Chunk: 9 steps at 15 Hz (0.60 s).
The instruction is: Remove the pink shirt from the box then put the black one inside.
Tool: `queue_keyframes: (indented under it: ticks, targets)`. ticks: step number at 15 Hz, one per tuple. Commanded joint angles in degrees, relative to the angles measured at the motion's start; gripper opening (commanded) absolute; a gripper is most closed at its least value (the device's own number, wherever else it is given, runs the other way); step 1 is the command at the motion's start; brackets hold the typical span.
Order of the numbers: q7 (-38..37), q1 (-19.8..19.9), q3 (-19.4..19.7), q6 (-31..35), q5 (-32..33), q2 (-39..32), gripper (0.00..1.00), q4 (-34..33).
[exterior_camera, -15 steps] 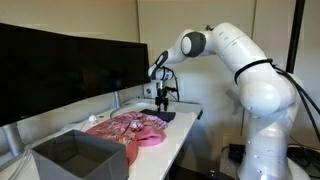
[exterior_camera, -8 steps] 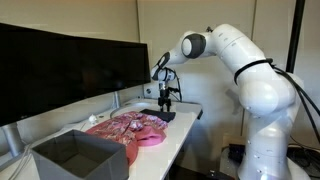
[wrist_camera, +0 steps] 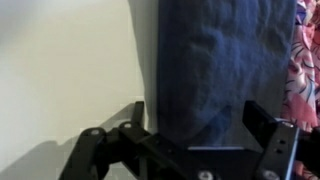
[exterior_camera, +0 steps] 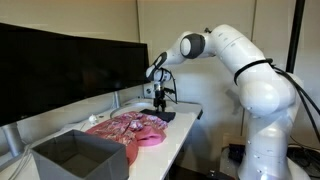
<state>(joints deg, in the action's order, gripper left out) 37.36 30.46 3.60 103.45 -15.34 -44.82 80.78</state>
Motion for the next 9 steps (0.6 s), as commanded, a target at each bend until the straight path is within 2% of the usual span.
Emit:
queue_keyframes:
  ticks: [1, 7, 8, 9]
  targets:
    - [0.74, -0.87, -1.1, -1.9, -0.38, -0.6, 1.0, -1.6]
    - [0.89, -1.85, -2.27, -3.22, -0.58, -1.47, 1.0, -2.6]
    - [0.65, -2.0, -2.39, -3.66, -0.57, -1.67, 0.75, -2.84]
    - [0.78, -2.07, -2.38, -3.92, -0.4, -1.73, 0.74, -2.95]
